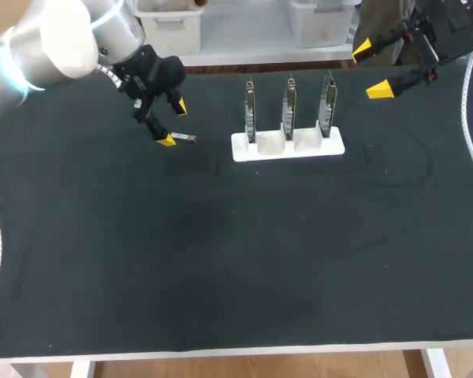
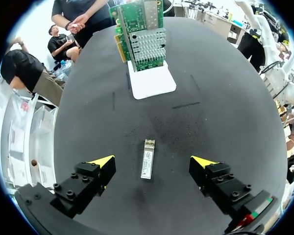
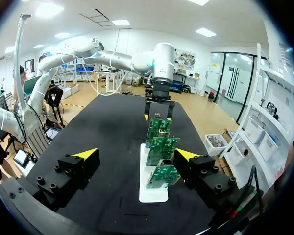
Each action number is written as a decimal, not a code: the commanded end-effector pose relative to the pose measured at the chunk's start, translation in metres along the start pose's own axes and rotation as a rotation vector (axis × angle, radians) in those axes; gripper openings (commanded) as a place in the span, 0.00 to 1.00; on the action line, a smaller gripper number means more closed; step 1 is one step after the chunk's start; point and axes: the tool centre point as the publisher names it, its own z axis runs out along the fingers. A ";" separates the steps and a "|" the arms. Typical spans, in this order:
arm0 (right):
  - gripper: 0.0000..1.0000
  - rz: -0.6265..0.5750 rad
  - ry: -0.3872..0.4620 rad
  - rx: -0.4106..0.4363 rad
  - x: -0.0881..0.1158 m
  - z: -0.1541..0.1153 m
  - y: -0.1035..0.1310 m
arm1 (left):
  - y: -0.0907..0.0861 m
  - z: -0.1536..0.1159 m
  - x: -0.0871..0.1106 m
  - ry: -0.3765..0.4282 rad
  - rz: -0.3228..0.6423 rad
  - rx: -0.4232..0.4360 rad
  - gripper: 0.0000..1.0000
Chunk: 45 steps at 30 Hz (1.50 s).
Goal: Pick up the optical module with the left hand, and insert it into the network port with the right hand.
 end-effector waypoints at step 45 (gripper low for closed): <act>1.00 0.000 0.000 -0.001 0.000 0.000 -0.001 | 0.010 0.008 0.009 0.034 0.020 0.028 1.00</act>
